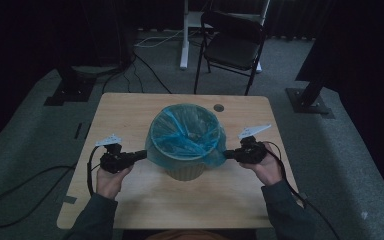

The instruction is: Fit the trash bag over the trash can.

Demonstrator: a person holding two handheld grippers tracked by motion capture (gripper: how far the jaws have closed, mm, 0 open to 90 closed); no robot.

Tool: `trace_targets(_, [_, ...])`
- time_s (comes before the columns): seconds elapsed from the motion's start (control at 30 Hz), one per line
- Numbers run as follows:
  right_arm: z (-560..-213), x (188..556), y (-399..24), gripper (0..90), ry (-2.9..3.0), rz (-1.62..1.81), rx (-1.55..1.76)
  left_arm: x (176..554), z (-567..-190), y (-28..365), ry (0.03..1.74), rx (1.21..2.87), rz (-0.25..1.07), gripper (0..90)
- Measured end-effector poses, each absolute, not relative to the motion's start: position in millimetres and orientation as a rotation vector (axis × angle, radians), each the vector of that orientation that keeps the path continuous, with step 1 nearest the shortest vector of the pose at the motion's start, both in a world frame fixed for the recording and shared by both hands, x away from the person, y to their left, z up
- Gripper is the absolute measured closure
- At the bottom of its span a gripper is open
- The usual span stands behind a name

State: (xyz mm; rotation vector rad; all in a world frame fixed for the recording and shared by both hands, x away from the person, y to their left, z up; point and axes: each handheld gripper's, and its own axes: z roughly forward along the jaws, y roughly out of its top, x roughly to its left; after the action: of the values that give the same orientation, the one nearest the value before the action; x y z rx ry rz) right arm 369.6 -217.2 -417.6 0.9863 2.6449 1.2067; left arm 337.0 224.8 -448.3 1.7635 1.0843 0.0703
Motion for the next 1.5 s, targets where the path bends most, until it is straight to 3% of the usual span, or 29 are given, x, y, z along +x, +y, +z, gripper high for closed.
trace_targets(0.17, [-415.1,369.1,-221.7,87.1,2.632,1.238,0.984,334.8,-446.2,229.5,1.095,1.746,0.098,89.2])
trace_targets(0.23, [-414.4,368.5,-222.4,82.1,2.632,1.249,0.972,333.0,-444.0,234.3,1.077,1.722,0.105,85.2])
trace_targets(0.27, [-410.9,366.4,-225.8,74.1,2.614,1.272,0.960,331.6,-442.0,237.0,1.059,1.715,0.109,75.8])
trace_targets(0.3, [-408.1,365.3,-228.2,71.2,2.608,1.291,0.938,330.7,-440.5,238.3,1.061,1.710,0.118,73.2])
trace_targets(0.57, [-391.7,359.7,-230.3,63.0,2.563,1.392,0.848,327.1,-421.1,242.5,0.973,1.687,0.163,64.5])
trace_targets(0.9, [-387.2,355.0,-210.9,60.4,2.602,1.395,0.754,332.5,-400.1,224.3,0.889,1.717,0.201,62.2])
trace_targets(1.0, [-385.7,355.8,-208.6,66.4,2.575,1.391,0.763,334.5,-395.0,217.1,0.862,1.733,0.207,62.3])
trace_targets(1.2, [-388.9,354.7,-201.6,89.7,2.607,1.361,0.716,339.9,-385.4,203.5,0.815,1.766,0.221,62.3])
trace_targets(1.43, [-392.3,353.5,-199.3,87.1,2.669,1.304,0.696,348.1,-372.5,188.7,0.766,1.806,0.241,62.3])
trace_targets(1.47, [-391.1,353.2,-201.1,74.8,2.657,1.323,0.692,349.7,-370.3,186.8,0.759,1.814,0.243,62.2])
trace_targets(1.5, [-391.1,353.2,-201.1,74.8,2.657,1.323,0.692,351.2,-368.4,184.8,0.753,1.818,0.250,62.2])
